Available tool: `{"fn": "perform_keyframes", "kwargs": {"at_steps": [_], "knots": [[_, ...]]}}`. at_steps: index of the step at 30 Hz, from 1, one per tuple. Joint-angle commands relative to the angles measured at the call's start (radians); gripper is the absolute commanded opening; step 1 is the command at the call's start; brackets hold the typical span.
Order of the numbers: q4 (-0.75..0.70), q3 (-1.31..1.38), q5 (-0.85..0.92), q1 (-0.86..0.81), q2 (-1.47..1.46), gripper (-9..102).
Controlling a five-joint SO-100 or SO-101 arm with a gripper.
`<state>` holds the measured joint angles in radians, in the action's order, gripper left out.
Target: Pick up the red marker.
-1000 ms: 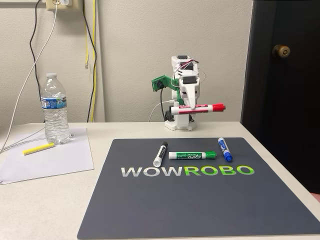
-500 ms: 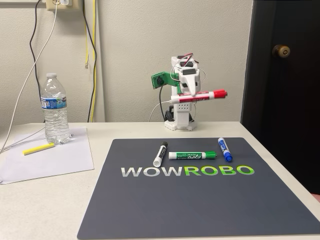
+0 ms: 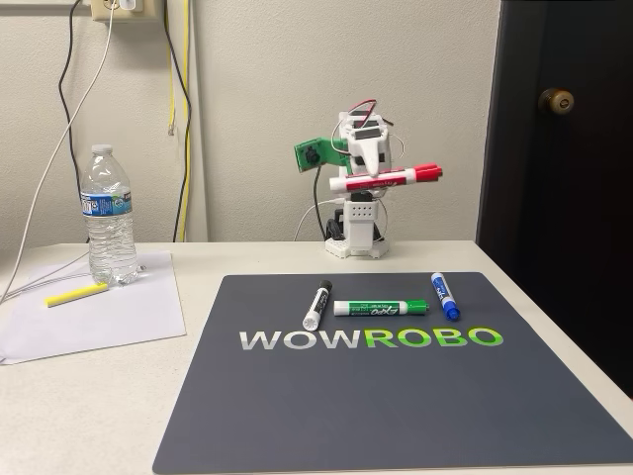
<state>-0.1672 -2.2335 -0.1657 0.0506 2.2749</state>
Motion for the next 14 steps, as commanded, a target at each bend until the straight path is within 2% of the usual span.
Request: {"fn": "perform_keyframes", "kwargs": {"at_steps": [1, 7, 14], "knots": [[-0.149, 0.127, 0.040, 0.017, 0.009, 5], [-0.295, 0.175, 0.046, 0.048, 0.060, 5], [-0.330, 0.170, 0.084, 0.064, 0.081, 5]]}}
